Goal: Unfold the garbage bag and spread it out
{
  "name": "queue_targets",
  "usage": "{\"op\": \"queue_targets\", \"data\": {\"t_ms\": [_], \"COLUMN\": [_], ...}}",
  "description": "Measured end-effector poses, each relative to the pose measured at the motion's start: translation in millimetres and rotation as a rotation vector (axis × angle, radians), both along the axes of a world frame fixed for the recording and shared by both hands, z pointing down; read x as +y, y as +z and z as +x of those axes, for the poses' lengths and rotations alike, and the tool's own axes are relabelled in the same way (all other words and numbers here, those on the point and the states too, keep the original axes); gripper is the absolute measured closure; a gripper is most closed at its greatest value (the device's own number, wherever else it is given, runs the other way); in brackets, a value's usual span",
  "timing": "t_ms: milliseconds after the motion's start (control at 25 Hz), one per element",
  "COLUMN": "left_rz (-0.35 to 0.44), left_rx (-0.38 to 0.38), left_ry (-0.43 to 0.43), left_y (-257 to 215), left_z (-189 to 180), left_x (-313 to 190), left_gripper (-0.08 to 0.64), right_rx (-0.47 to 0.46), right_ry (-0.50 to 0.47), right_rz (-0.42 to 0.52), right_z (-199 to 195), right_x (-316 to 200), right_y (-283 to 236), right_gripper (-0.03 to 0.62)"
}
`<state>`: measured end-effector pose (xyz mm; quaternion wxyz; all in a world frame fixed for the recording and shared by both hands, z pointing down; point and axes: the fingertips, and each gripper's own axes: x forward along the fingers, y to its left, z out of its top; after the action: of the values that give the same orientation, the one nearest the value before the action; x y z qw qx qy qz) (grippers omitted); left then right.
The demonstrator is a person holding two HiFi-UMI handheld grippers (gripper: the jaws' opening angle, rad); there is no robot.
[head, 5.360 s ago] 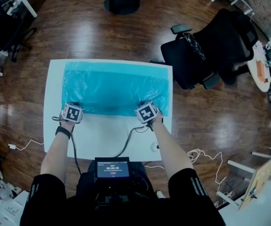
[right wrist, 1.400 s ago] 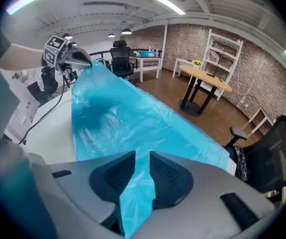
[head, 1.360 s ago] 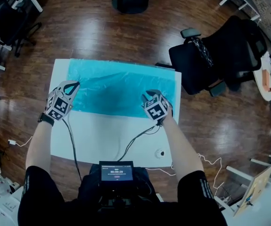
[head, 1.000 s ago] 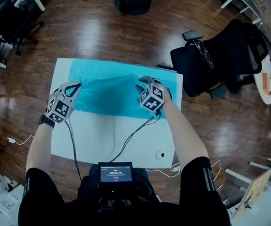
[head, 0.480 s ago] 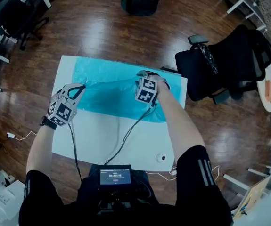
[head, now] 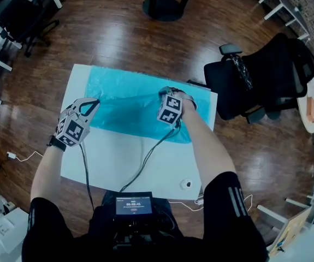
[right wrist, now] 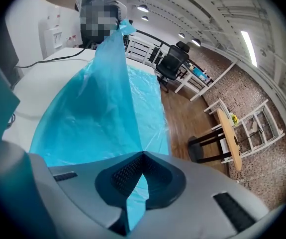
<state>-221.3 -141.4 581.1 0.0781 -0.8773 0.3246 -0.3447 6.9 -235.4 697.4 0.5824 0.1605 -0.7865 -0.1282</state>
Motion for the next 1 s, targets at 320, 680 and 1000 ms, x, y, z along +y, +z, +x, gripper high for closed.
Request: {"op": "queue_targets", "data": {"t_ms": [320,680,1000], "left_rz": [0.007,0.023,-0.008], "left_rx": [0.005,0.007,0.014], "left_ry": [-0.016,0.004,0.026], "left_y": [-6.5,-21.0,-19.3], "left_z": [-12.1,-20.1,-23.3], "left_x": [10.1,37.4,73.4], "left_gripper": [0.549,0.548,0.548], "right_rx": [-0.08,-0.136,-0.18], "right_ry": [0.007,0.032,0.067], "right_rz": [0.073,0.105,0.107], "right_z": [-5.8,-4.0,-6.7], "right_x": [20.1,63.8,124.1], "right_y": [-39.2,-71.6,-95.4], "right_gripper": [0.572,0.572,0.572]}}
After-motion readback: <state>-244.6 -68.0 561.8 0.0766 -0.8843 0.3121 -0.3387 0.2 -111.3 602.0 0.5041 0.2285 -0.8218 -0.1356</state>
